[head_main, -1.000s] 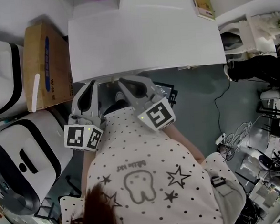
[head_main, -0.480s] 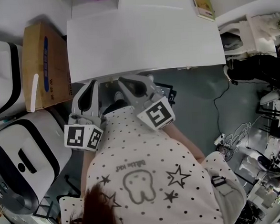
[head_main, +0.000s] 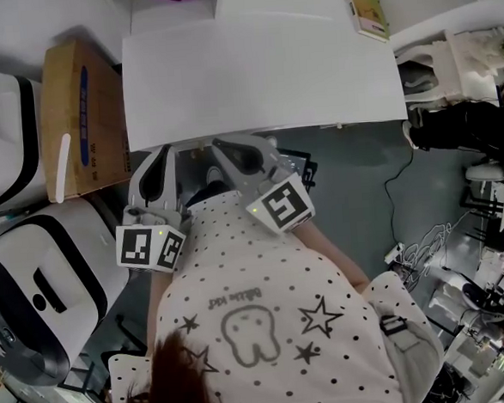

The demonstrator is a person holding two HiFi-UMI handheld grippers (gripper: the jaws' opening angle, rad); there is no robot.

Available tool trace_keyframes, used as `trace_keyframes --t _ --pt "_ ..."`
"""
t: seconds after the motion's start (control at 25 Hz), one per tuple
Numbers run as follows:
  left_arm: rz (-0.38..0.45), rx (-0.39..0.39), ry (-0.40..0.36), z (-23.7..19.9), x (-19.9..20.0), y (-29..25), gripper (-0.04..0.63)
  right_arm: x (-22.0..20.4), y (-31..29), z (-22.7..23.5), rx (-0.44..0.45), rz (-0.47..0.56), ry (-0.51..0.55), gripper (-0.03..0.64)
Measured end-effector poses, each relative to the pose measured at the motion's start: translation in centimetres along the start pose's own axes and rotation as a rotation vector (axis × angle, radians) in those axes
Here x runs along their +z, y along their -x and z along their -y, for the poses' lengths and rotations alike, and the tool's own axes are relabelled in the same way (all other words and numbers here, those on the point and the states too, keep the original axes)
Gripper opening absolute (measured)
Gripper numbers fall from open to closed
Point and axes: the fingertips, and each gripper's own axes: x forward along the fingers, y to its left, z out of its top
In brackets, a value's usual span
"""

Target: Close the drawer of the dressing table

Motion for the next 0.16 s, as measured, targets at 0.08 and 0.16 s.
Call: trace_keyframes --t 0.08,0.16 --pt "-0.002 0.001 0.002 -0.21 -0.12 -0.29 0.003 -0.20 -0.26 0.28 -0.001 0.012 -0.005 -0.003" --pt "-0.004 0.001 0.004 -0.38 -0.19 -0.59 0.003 -0.31 -0.42 0.59 -0.004 0.009 -0.007 -0.003"
